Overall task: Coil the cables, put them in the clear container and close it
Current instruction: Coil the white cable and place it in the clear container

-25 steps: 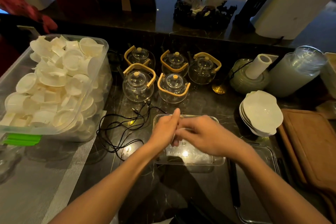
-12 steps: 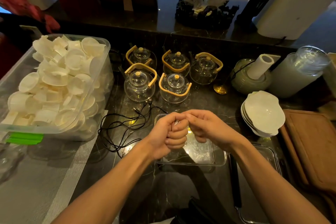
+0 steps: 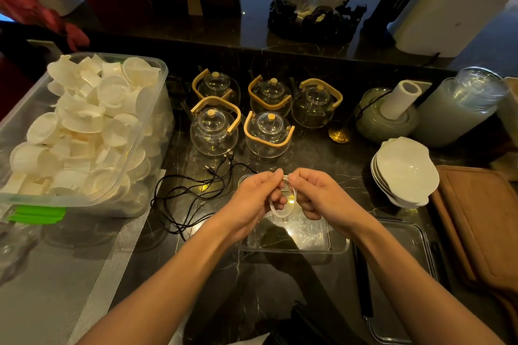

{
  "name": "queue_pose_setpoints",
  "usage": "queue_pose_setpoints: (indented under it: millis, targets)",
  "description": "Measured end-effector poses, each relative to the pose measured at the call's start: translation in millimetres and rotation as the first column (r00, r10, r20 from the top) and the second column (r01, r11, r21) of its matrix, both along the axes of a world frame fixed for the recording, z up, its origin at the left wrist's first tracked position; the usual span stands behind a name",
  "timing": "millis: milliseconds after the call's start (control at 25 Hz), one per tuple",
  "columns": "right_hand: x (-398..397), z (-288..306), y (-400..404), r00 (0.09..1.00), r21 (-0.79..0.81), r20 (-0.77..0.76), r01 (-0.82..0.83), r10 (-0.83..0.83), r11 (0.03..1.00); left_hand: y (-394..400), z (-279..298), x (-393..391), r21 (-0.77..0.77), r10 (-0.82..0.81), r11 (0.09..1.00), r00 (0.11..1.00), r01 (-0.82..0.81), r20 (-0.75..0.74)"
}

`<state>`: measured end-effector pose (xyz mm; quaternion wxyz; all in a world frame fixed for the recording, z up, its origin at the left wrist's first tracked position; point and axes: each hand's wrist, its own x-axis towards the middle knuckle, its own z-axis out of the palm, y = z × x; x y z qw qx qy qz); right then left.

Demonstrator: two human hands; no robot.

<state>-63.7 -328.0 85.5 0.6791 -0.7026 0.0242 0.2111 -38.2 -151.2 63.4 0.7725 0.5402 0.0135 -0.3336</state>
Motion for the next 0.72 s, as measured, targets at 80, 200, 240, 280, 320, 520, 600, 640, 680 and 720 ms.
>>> queue_pose_setpoints:
  millis: [80, 200, 240, 280, 320, 520, 600, 640, 680, 720]
  targets:
    - [1, 0, -3, 1.000, 0.054, -0.013, -0.005, 0.005, 0.999, -3, 2, -5, 0.055, 0.008, 0.998, 0.997, -0.012, 0.073]
    - [5, 2, -9, 1.000, 0.055, 0.014, 0.021, -0.021, 0.998, -4, 8, -9, 0.129, -0.021, 0.992, 0.993, 0.006, 0.116]
    - [7, 2, -11, 0.999, 0.029, 0.032, 0.039, -0.040, 0.999, -5, 10, -10, 0.155, -0.025, 0.988, 0.990, 0.003, 0.139]
    - [9, 3, -13, 0.997, 0.008, 0.051, 0.059, -0.060, 0.998, -6, 11, -10, 0.165, -0.024, 0.986, 0.987, -0.003, 0.161]
    - [12, 3, -15, 0.994, 0.001, 0.070, 0.084, -0.084, 0.996, -8, 12, -10, 0.163, -0.022, 0.987, 0.985, -0.006, 0.174]
    - [22, 2, -25, 0.978, 0.041, 0.110, 0.174, -0.178, 0.984, -14, 15, -8, 0.081, 0.035, 0.996, 0.988, -0.047, 0.154]
    - [18, -5, -21, 0.975, 0.033, 0.079, 0.205, -0.207, 0.978, -15, 16, -5, -0.039, 0.110, 0.994, 0.989, -0.106, 0.095]
    - [13, -10, -17, 0.975, 0.032, 0.051, 0.216, -0.218, 0.976, -16, 17, -4, -0.103, 0.146, 0.985, 0.988, -0.141, 0.047]
    - [7, -16, -10, 0.974, 0.045, 0.018, 0.225, -0.226, 0.973, -17, 18, -3, -0.149, 0.182, 0.972, 0.983, -0.181, -0.002]
    - [0, -21, -4, 0.972, 0.066, -0.012, 0.233, -0.233, 0.970, -19, 19, -2, -0.166, 0.219, 0.961, 0.975, -0.223, -0.044]
